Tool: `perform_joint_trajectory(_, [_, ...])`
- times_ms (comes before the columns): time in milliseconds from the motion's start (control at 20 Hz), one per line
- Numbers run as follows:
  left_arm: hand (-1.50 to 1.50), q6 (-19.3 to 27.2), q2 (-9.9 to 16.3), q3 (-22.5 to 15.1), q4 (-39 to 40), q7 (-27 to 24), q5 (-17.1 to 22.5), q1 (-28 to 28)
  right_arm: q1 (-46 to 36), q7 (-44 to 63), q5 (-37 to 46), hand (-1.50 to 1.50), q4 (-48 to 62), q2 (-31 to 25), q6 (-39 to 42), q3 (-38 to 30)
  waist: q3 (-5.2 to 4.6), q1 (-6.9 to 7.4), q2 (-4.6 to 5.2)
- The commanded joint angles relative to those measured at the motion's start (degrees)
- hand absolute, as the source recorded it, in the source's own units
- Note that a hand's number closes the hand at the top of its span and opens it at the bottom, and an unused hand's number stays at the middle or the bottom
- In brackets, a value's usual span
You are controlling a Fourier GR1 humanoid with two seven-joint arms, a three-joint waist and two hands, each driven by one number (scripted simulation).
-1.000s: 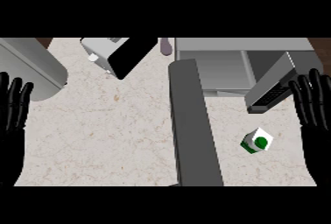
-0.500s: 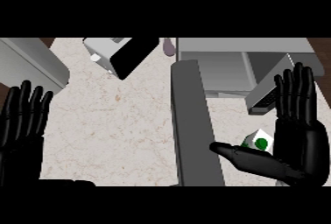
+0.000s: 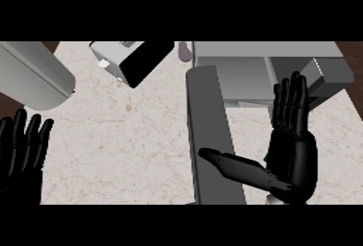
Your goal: Pick up the milk, place it into the microwave and close the microwave
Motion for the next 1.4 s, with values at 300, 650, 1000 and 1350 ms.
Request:
perform_joint_trajectory(300, [-1.5,-6.1,0.7,2.3,1.0,-7.9,3.6,8.1,1.9,-0.7,4.4,-1.5,5.0,0.2,-5.3,-3.3,0.0,-0.01,0.05])
perform_joint_trajectory(650, [-1.5,-7.7,-0.4,2.1,1.5,-10.6,2.5,11.6,9.5,-8.1,-2.9,-1.5,5.1,-0.7,-4.3,-5.5,0.02,-0.14,0.02])
perform_joint_trajectory(1000, [-1.5,-8.0,-1.1,1.3,-2.1,-10.6,3.2,15.9,12.6,-15.4,-10.1,-1.5,10.7,-0.7,-2.4,-11.4,0.03,-0.13,0.0])
perform_joint_trajectory(1350, [-1.5,-11.1,1.5,5.8,-8.5,-8.3,9.3,19.6,16.3,-24.0,-14.4,-1.5,15.8,0.2,-1.7,-14.8,0.03,0.07,-0.03])
